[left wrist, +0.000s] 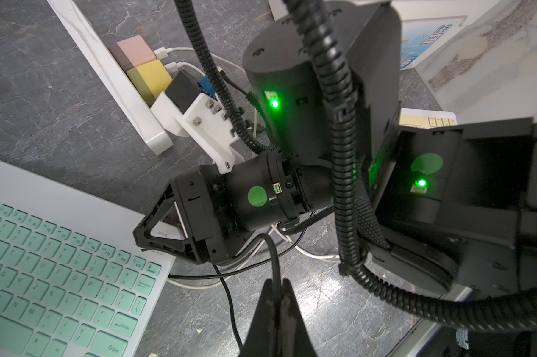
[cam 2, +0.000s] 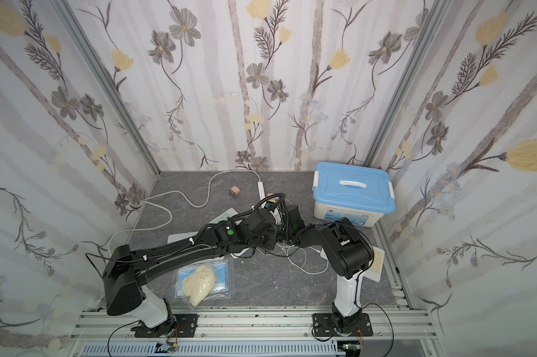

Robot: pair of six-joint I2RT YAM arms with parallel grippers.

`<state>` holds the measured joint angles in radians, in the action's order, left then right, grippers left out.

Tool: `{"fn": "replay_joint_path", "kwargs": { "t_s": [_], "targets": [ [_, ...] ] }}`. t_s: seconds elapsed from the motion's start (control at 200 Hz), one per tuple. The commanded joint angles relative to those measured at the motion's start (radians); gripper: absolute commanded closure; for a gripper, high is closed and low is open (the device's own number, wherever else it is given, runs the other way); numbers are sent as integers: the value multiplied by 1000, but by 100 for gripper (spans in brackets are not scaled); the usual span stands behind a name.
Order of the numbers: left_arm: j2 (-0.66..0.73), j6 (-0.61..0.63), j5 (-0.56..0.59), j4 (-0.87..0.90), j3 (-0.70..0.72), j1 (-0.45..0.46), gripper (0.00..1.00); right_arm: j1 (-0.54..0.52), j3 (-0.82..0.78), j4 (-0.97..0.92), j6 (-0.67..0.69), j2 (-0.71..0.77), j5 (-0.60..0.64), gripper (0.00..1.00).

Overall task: Unplug the wireless keyboard
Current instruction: Pick up the keyboard from the center of the board.

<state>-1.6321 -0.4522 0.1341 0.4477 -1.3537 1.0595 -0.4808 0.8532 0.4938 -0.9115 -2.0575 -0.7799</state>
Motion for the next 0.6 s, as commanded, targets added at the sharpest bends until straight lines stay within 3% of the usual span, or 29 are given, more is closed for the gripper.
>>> {"fn": "replay_joint_path", "kwargs": {
  "t_s": [0.0,0.4,0.595],
  "targets": [
    [-8,4,4,-28,-13,0,100,-7,0,87,-34,-10,-43,60],
    [-12,4,1,-26,-24,1,100,-13,-2,133,-53,-52,-69,60],
    [-18,3,-3,-24,-29,1,100,-16,-2,140,-49,-57,-69,73]
  ]
}}
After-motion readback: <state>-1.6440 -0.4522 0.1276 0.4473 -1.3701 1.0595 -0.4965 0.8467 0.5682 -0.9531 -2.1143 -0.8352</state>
